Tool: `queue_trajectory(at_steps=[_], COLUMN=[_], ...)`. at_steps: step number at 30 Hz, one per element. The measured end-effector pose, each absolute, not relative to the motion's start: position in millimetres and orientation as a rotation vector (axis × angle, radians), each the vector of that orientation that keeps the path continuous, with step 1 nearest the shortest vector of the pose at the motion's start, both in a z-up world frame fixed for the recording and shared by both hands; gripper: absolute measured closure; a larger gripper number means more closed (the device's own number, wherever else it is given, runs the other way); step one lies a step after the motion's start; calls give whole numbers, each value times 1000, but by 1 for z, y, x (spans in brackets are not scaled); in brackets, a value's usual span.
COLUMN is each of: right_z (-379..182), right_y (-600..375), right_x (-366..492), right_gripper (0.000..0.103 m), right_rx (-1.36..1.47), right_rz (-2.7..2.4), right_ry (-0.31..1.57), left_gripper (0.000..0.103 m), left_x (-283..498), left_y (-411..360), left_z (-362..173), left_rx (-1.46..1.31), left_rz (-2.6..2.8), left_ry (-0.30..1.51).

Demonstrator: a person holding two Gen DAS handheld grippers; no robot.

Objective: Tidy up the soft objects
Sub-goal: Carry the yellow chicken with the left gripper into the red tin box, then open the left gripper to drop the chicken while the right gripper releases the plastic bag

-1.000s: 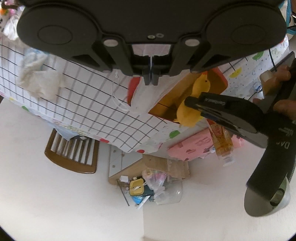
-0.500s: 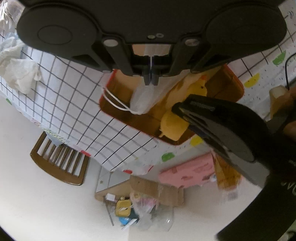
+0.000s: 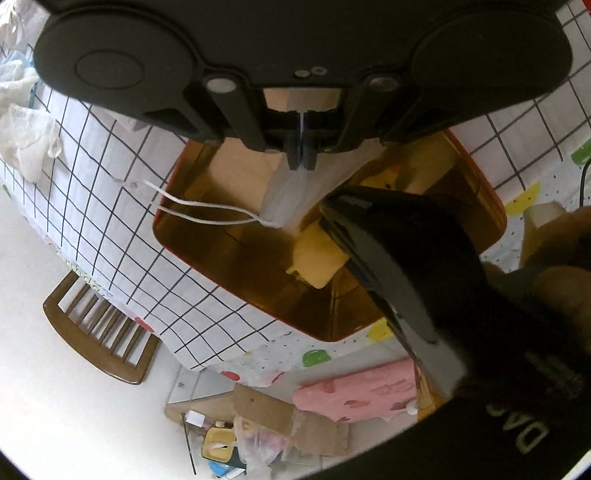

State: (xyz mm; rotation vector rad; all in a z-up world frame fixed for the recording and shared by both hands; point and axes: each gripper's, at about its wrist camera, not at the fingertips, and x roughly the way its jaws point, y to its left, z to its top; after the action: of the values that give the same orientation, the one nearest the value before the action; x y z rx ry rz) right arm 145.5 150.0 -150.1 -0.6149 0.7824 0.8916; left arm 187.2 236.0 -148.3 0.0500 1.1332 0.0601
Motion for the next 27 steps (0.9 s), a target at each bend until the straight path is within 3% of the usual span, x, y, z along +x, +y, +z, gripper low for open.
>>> queue_trajectory(at_steps=[13,15,22,27], right_z=[-148,-147,-136,-127], right_y=[147,145,135,126], right_x=[155,155,152,150], right_gripper=[84,72,60,44], right_rx=[-559,-554,-494,-468], right_rz=[855,853,859,855], right_ry=[839,842,833,812], left_gripper=[77,76,76,76], left_x=[184,183,176,171], left_y=[243,244,239,235], left_z=[-146,-145,-134,-125], left_rx=[8,-2,7,8], left_rz=[54,60,77,94], left_ry=[1121,1118,1086,1060])
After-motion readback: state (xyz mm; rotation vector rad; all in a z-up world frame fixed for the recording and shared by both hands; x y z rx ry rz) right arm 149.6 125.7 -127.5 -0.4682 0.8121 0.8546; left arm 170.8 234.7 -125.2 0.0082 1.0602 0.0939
